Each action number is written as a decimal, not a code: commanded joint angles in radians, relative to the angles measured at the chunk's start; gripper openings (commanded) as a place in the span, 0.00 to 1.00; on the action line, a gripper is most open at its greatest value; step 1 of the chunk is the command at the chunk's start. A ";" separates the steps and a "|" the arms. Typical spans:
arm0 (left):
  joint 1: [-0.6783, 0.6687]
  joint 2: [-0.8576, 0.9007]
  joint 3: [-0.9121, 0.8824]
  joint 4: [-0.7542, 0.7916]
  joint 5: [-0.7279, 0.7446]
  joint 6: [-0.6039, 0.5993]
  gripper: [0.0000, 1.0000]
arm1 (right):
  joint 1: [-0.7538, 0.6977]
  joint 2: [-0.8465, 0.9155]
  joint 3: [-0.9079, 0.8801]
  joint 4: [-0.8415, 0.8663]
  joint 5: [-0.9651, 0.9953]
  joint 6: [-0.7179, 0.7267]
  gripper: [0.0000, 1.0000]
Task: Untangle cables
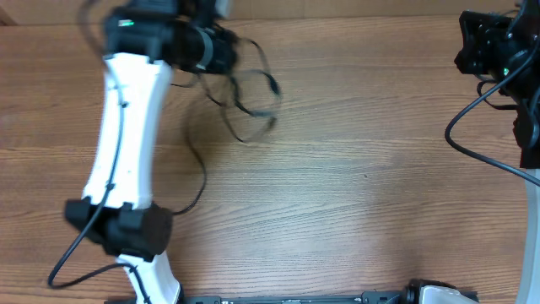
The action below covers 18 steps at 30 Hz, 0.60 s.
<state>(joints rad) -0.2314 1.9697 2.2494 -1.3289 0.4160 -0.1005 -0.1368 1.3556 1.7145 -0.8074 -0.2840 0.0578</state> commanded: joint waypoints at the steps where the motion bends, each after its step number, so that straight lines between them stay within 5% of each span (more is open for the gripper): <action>1: -0.095 0.005 0.012 -0.010 0.044 0.019 0.47 | 0.002 0.003 0.003 -0.003 0.002 -0.007 0.28; 2: -0.110 0.005 0.012 -0.008 0.002 0.019 0.88 | 0.002 0.003 0.003 -0.006 0.002 -0.007 0.52; 3: -0.123 0.004 0.013 -0.005 -0.048 0.019 1.00 | 0.002 0.003 0.003 -0.007 0.001 -0.006 0.94; 4: -0.131 0.000 0.018 -0.005 -0.082 0.019 1.00 | 0.002 0.003 0.003 -0.008 0.000 -0.006 1.00; 11: -0.138 -0.042 0.135 -0.033 -0.176 0.039 1.00 | 0.003 0.006 0.002 -0.026 -0.010 -0.007 1.00; 18: -0.115 -0.147 0.390 -0.114 -0.565 -0.095 1.00 | 0.093 0.126 -0.004 -0.172 -0.010 -0.006 1.00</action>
<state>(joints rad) -0.3569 1.9270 2.5332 -1.4315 0.0601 -0.1463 -0.1051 1.4040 1.7153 -0.9386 -0.2848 0.0521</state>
